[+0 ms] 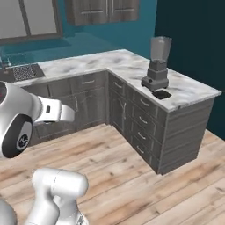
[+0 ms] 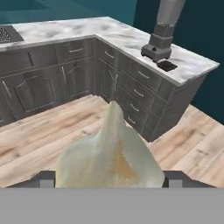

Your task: Grab the garlic and lime from the fridge, place them in the blender, close the lid, and turn on the blender to create a marinade.

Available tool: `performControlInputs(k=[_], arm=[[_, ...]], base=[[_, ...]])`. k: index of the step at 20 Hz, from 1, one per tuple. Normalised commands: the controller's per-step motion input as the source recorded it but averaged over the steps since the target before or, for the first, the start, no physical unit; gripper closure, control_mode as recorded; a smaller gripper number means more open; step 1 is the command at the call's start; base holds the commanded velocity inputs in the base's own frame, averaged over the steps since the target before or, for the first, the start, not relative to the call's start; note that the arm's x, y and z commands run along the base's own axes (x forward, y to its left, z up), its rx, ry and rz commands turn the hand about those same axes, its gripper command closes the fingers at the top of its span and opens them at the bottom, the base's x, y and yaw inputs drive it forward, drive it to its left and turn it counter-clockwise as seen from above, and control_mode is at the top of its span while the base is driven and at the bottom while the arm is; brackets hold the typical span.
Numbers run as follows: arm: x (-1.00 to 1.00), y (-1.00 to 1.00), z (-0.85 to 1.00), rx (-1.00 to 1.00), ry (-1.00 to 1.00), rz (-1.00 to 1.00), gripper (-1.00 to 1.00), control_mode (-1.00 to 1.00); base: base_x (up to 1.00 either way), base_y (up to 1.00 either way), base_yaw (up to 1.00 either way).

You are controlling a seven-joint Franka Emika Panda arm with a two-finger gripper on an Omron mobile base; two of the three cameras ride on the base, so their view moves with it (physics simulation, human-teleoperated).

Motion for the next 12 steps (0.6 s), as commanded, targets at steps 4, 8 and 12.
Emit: performControlInputs(k=[4, 8, 12], arm=[[0.00, 0.00, 0.00, 0.00, 0.00, 0.00, 1.00, 1.00], [0.00, 0.00, 0.00, 0.00, 0.00, 0.00, 1.00, 1.00], [0.00, 0.00, 0.00, 0.00, 0.00, 0.00, 1.00, 1.00]], base=[[1.00, 0.53, -0.35], [1.00, 0.67, -0.41], [1.00, 0.77, -0.59]])
